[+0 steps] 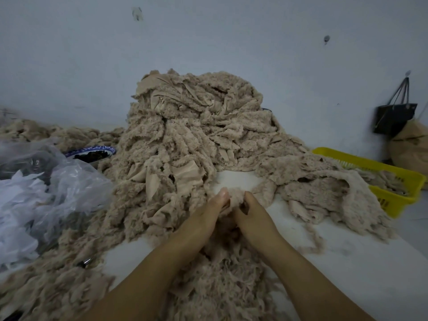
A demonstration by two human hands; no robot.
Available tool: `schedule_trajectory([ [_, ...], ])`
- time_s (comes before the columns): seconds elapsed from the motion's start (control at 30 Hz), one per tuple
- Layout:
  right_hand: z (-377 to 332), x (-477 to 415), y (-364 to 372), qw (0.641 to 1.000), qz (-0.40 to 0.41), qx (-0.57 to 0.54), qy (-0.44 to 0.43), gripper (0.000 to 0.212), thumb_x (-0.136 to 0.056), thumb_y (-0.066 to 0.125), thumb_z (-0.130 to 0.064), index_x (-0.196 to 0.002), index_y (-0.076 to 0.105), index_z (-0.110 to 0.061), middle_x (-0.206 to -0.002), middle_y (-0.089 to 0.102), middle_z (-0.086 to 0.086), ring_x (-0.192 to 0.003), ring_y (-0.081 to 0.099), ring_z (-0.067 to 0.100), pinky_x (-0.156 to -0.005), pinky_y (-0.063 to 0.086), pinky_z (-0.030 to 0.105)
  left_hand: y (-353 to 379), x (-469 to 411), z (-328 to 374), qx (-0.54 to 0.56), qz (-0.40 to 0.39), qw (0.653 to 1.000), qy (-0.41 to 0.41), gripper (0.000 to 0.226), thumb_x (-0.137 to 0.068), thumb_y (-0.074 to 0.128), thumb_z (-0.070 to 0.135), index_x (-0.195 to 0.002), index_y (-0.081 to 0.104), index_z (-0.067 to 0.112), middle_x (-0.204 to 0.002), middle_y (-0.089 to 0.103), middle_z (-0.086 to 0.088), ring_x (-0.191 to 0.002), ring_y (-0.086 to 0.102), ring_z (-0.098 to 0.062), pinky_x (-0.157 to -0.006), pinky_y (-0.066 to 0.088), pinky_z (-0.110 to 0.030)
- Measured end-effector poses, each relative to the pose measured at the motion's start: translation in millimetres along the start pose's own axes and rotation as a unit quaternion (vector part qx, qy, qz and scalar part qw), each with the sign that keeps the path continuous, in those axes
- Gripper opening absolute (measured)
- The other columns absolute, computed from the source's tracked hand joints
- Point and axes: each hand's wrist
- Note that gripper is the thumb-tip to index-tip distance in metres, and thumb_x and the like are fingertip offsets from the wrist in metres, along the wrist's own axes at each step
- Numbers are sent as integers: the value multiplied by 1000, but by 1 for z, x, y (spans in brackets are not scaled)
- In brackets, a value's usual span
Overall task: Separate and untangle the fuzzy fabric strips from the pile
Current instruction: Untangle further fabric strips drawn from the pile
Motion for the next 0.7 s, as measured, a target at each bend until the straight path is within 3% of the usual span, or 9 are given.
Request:
schedule_trajectory([
  [0.1, 1, -1, -9, 994, -11, -86, 61, 9, -94, 56, -31, -90, 60, -39, -84, 70, -13, -71, 66, 4, -69, 53, 30, -9, -1, 3, -32, 84, 993, 79, 63, -76, 34, 92, -91, 76, 48, -103, 70, 32, -99, 63, 11, -89, 45, -21],
  [0.17, 3, -1, -11, 986, -69, -93, 122, 10, -92, 60, -35, -100, 64, -32, -90, 74, -3, -78, 71, 13, -71, 56, 35, -17, -4, 3, -46, 160, 982, 86, 46, -96, 42, 63, -82, 77, 37, -93, 74, 21, -88, 66, 6, -73, 46, -12],
  [0.23, 1, -6, -18, 973, -71, -173, 135, 13, -92, 62, -26, -101, 67, -19, -89, 75, 5, -77, 72, 20, -71, 60, 39, -23, -7, -4, -129, 191, 971, 59, 36, -102, 46, 42, -83, 74, 28, -89, 71, 10, -80, 63, 0, -61, 43, -10],
  [0.3, -7, -13, -36, 918, 13, -388, 85, 7, -89, 65, -19, -94, 70, -16, -84, 71, 6, -66, 67, 16, -61, 58, 31, -26, -9, -10, -198, 183, 962, 50, 26, -102, 49, 34, -91, 69, 22, -88, 67, -1, -78, 61, -10, -61, 43, -19],
  [0.37, -13, -17, -54, 816, 104, -566, 44, 32, -87, 67, -40, -108, 65, -16, -102, 70, 5, -77, 72, 12, -64, 57, 25, -28, -14, -8, -224, 184, 955, 61, 20, -101, 50, 29, -90, 66, 25, -86, 64, 0, -76, 60, -15, -63, 43, -24],
  [0.4, -11, -15, -56, 797, 132, -586, 64, 44, -88, 63, -50, -121, 55, -21, -113, 67, 8, -86, 73, 14, -68, 58, 26, -30, -18, -7, -243, 194, 948, 69, 18, -101, 50, 25, -94, 66, 25, -91, 63, 4, -81, 59, -14, -66, 43, -24],
  [0.47, -2, -11, -45, 832, 146, -519, 133, 47, -94, 56, -50, -130, 46, -21, -119, 61, 11, -89, 70, 18, -68, 57, 27, -37, -32, -7, -300, 227, 923, 83, 21, -101, 49, 19, -109, 68, 16, -107, 58, 4, -97, 55, -15, -78, 39, -23],
  [0.57, 4, -9, -24, 897, 131, -393, 151, 29, -98, 59, -34, -117, 58, -12, -114, 63, 7, -74, 66, 17, -58, 56, 25, -49, -51, -12, -413, 247, 875, 49, 28, -101, 45, 17, -123, 58, 4, -131, 52, -11, -115, 49, -27, -92, 41, -32],
  [0.7, 4, -8, -16, 949, 82, -277, 128, 19, -98, 59, -29, -109, 64, -14, -108, 64, 6, -66, 66, 12, -61, 54, 24, -56, -61, -20, -462, 247, 852, 4, 27, -102, 46, 17, -119, 57, 0, -130, 51, -19, -115, 51, -34, -97, 43, -40],
])
Point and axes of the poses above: each hand's wrist, its own x-axis away from the middle knuckle, its own y-axis out of the palm, z = x × y
